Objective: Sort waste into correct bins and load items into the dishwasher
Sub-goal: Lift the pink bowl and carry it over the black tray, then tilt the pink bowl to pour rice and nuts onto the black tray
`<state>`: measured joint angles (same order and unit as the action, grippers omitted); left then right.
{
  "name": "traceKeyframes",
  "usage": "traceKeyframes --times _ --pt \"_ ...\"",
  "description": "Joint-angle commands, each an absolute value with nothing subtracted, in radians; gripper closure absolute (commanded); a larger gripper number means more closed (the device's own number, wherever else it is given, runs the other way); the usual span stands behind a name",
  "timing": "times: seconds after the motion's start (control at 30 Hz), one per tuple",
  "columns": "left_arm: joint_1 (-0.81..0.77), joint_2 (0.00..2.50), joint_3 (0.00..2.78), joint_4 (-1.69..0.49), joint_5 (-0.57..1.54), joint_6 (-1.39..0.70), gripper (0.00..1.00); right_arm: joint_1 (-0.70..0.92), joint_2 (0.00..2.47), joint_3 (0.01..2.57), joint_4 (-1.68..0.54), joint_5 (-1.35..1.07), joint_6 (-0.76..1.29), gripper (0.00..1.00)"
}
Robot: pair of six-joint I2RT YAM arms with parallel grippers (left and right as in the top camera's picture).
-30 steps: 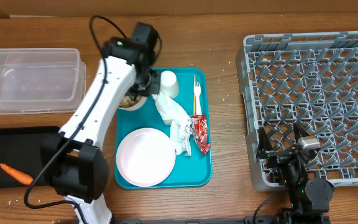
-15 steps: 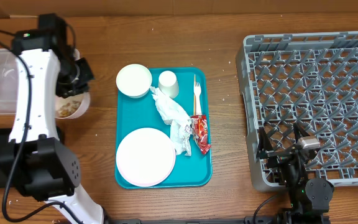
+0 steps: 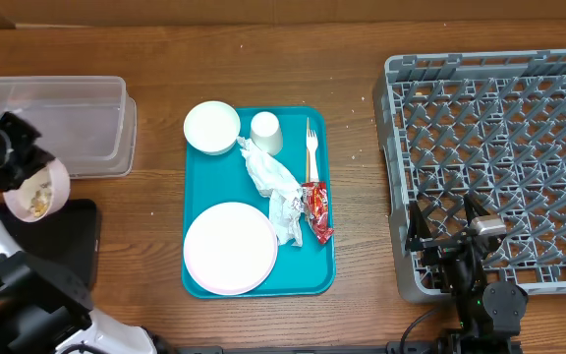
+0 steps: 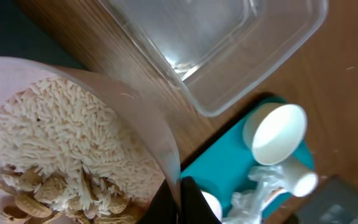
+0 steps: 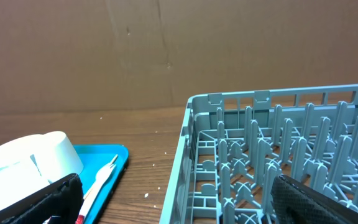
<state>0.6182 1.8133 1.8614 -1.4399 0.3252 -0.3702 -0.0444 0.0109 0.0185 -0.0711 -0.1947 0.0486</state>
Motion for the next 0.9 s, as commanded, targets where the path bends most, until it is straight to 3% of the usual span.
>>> traceKeyframes --times 0.0,0.27,0.63,0.87 --pt "0.728 1.791 1.879 -1.44 0.53 -0.29 0.96 -0.045 0.003 0.008 -0.066 -0.192 0.052 0.0" --pt "0.872 1.791 1.774 -1.399 0.625 -0.264 0.96 -0.045 0.003 0.008 -0.066 -0.192 0.052 0.0" --pt "0.999 1.792 1.375 -1.05 0.76 -0.292 0.96 -0.045 0.003 0.008 -0.066 -0.192 0.052 0.0" --pt "1.086 1.793 1.302 -0.981 0.886 -0.292 0.96 -0.045 0.003 0.008 -0.066 -0.192 0.052 0.0"
